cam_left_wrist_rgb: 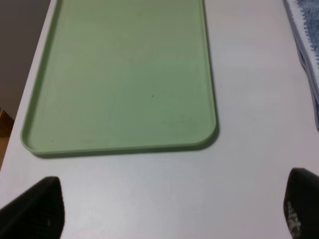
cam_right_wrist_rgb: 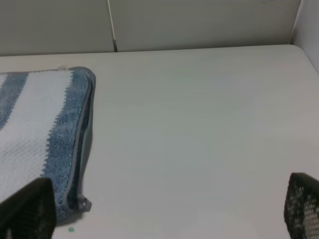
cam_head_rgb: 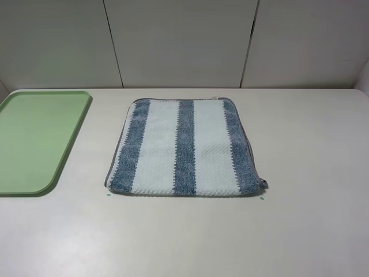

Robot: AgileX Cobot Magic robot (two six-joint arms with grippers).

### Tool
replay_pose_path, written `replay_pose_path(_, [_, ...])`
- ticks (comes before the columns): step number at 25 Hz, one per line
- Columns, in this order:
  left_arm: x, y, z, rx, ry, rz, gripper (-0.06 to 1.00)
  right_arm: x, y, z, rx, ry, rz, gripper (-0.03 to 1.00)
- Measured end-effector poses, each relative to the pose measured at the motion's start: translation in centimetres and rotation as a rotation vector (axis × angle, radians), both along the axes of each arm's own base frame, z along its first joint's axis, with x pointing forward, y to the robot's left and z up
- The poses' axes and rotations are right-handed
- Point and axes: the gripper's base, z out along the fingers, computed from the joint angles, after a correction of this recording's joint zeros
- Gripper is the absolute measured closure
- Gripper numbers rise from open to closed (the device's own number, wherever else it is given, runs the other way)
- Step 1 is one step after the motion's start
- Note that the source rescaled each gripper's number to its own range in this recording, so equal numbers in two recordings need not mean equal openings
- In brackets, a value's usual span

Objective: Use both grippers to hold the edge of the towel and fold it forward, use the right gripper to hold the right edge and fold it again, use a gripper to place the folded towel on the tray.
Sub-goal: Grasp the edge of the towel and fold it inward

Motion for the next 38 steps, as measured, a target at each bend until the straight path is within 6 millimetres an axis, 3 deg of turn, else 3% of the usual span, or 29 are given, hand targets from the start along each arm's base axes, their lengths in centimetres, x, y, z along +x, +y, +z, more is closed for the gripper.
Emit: replay_pose_path(38, [0.00,0.00,0.00,0.000,0.000,0.000,0.09,0.00,0.00,0.00,0.000,0.000,0.000,-0.03])
